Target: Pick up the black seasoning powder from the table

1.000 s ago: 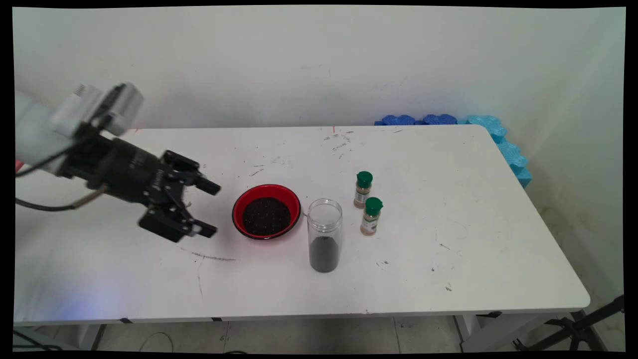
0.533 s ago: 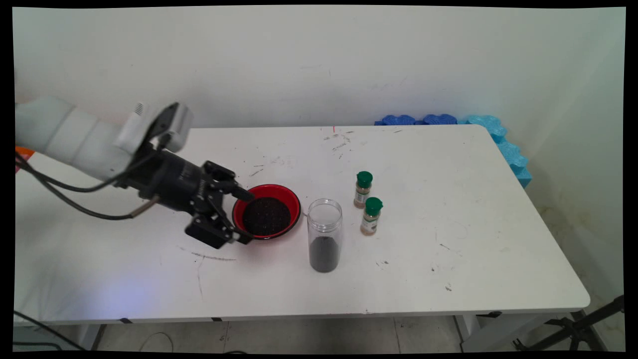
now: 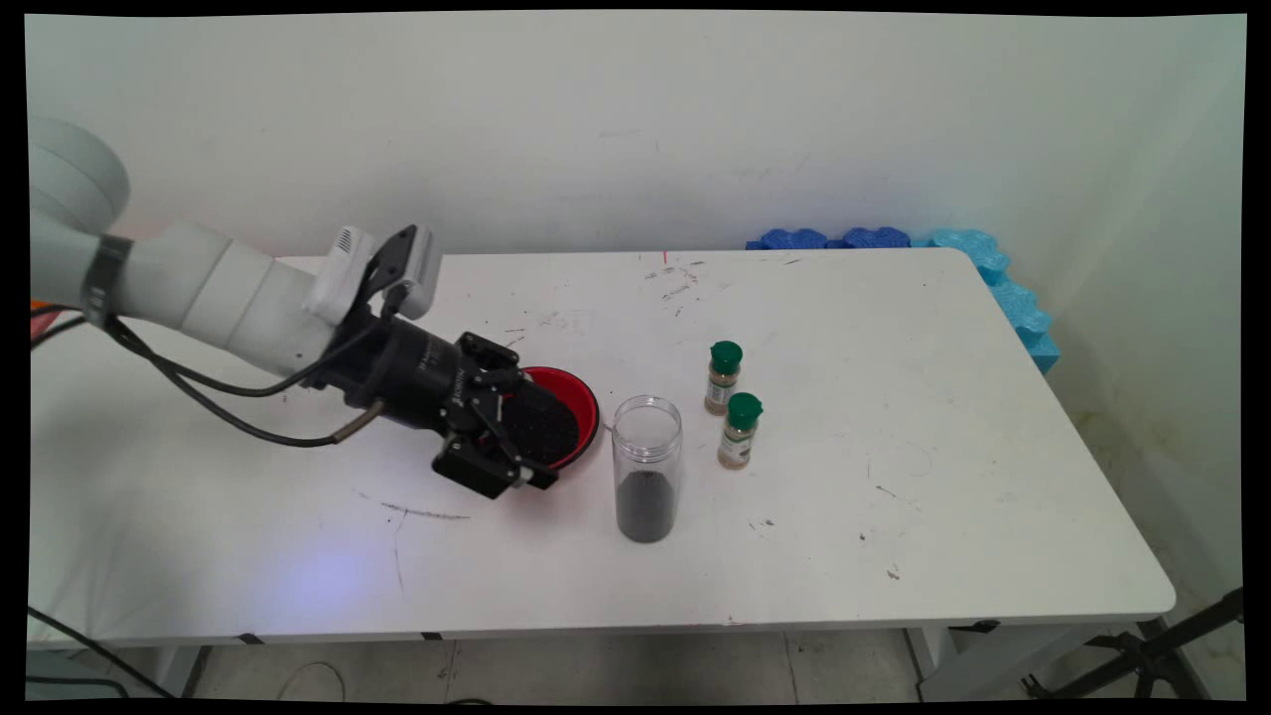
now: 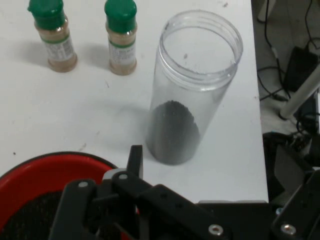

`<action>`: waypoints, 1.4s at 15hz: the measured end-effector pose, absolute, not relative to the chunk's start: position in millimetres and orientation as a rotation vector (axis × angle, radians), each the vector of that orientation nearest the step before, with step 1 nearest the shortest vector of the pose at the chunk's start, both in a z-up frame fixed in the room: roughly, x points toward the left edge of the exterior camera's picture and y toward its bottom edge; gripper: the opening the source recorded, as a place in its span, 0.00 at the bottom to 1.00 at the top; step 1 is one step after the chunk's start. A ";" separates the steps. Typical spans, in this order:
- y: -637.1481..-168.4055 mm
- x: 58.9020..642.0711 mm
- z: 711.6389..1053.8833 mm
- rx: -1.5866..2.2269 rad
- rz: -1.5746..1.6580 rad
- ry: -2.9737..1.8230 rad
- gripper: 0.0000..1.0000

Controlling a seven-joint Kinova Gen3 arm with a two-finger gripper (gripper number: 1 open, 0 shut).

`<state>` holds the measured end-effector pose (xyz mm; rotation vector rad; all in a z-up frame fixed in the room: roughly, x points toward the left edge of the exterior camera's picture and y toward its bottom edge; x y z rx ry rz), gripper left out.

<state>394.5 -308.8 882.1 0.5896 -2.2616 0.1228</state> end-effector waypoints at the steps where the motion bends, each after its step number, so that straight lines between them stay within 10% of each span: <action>1: -310.2 393.1 878.4 0.597 0.124 -2.246 1.00; 21: -337.5 354.8 827.0 0.595 0.110 -2.125 1.00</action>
